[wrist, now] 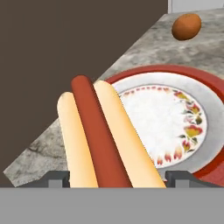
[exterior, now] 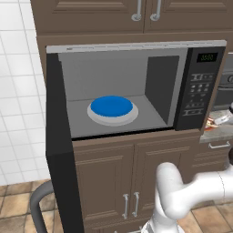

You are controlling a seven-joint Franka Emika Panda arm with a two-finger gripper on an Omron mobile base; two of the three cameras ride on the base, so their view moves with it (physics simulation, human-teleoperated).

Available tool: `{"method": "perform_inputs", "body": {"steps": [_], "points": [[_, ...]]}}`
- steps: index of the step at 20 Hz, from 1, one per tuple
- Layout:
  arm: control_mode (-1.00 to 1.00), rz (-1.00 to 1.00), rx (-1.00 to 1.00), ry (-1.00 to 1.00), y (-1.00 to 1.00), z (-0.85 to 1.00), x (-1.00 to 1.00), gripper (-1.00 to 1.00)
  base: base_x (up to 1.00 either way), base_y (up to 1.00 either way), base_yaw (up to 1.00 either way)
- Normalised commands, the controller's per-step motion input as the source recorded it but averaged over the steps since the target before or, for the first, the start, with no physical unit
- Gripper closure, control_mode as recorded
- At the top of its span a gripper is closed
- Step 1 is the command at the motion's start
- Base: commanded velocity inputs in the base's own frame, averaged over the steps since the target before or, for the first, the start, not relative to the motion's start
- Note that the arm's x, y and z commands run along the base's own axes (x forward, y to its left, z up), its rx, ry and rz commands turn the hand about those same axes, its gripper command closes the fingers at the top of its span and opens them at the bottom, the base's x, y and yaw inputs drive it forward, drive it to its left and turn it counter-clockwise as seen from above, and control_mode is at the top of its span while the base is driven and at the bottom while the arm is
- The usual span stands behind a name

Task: Pick the hot dog from the microwave and place it on plate located on the counter.

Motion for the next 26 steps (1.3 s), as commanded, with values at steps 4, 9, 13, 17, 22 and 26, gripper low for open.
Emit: {"method": "perform_inputs", "body": {"steps": [4,9,13,17,22,26], "points": [[-1.00,0.00,0.06,0.00,-0.31,-0.21,0.47,1.00,0.00,0.00,0.00],[-1.00,0.00,0.05,0.00,-0.21,-0.09,0.41,1.00,0.00,0.00,0.00],[-1.00,0.00,0.00,0.00,0.00,0.00,0.30,-1.00,0.00,0.00,0.00],[-1.00,0.00,0.00,0.00,0.00,0.00,0.01,-1.00,0.00,0.00,0.00],[-1.00,0.00,0.00,0.00,0.00,0.00,-0.15,-1.00,0.00,0.00,0.00],[-1.00,0.00,0.00,-0.10,0.00,0.00,-0.92,-1.00,0.00,0.00,0.00]]}}
